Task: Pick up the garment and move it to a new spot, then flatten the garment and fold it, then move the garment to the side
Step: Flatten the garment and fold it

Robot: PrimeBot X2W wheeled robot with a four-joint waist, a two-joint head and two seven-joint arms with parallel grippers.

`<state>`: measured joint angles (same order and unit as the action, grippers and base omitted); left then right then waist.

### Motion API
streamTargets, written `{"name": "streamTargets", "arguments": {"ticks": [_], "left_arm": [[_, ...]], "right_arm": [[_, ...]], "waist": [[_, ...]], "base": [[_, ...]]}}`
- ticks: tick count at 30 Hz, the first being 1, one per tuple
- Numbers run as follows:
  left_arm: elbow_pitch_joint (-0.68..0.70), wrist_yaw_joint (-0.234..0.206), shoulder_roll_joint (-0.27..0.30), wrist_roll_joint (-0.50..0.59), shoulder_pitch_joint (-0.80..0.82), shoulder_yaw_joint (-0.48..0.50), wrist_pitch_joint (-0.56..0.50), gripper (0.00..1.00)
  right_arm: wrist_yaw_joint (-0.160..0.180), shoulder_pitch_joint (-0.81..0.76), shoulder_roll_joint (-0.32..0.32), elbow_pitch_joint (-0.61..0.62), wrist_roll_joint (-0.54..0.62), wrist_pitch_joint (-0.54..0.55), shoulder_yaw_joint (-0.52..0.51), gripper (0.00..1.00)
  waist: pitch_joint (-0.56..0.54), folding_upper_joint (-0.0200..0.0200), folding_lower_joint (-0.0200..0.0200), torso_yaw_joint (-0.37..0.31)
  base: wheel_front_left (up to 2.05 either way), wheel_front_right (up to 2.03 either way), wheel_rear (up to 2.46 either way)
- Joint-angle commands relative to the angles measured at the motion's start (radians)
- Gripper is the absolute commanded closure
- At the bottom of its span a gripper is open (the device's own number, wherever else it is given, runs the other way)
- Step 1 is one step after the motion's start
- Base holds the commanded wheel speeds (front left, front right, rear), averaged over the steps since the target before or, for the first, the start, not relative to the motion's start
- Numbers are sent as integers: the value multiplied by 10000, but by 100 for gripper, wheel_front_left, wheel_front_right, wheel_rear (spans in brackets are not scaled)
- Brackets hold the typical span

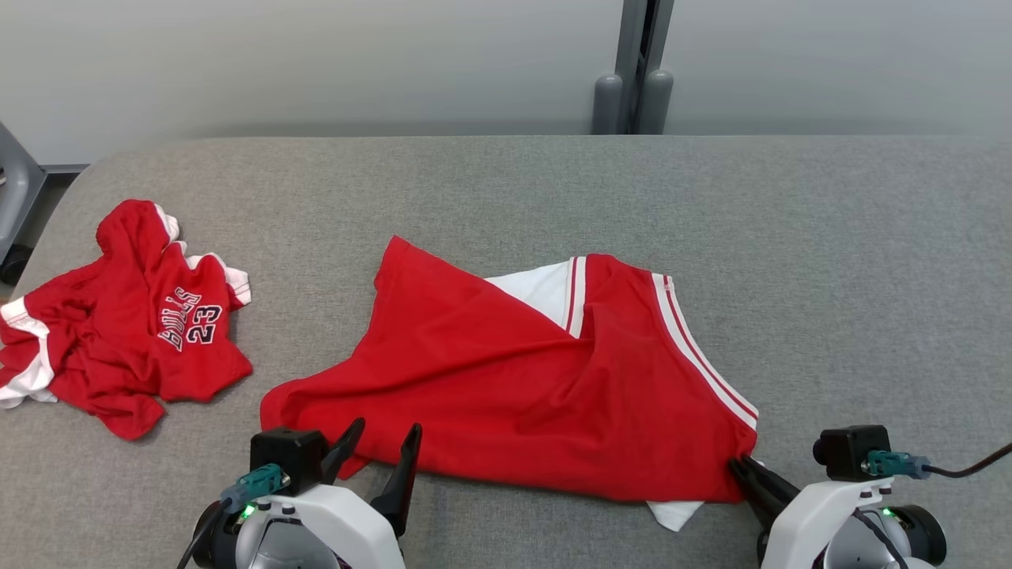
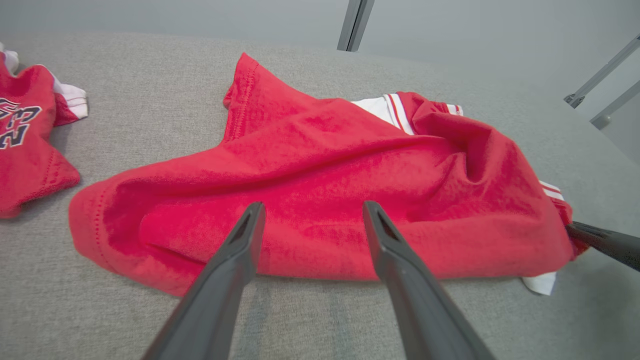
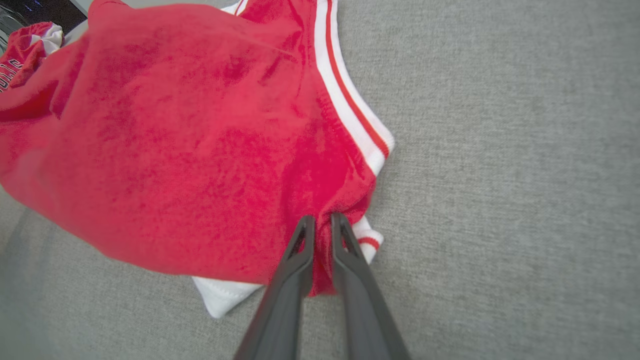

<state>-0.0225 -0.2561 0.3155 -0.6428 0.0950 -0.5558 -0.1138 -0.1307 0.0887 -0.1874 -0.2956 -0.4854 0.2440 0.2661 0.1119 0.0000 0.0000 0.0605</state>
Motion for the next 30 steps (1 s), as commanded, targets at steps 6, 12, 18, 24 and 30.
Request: {"name": "streamTargets", "arguments": {"ticks": [6, 12, 18, 24, 30], "left_arm": [[-38, -19, 61, -26, 118, -18, -10, 0], [36, -12, 23, -35, 245, -62, -25, 0], [11, 100, -100, 20, 535, -155, 11, 0], [-144, 215, -351, 32, 903, -196, 222, 0], [-415, 337, -569, -5, 1119, -218, 452, 0]], "right_arm": [[-1, 174, -189, 298, 82, -688, 74, 100], [-1, 905, -307, 691, -68, -751, 151, 100], [-1, 2395, -580, 225, -567, -388, 347, 100], [-1, 3888, -896, -475, -1431, -417, 397, 100], [-1, 4982, -937, -1308, -2366, -690, 443, 100]], "waist": [[-7, 0, 0, 170], [293, 0, 0, 334], [970, 0, 0, 789], [1688, 0, 0, 1493], [1958, 0, 0, 1853]], "base": [[0, 0, 0], [0, 0, 0], [0, 0, 0], [0, 0, 0], [0, 0, 0]]}}
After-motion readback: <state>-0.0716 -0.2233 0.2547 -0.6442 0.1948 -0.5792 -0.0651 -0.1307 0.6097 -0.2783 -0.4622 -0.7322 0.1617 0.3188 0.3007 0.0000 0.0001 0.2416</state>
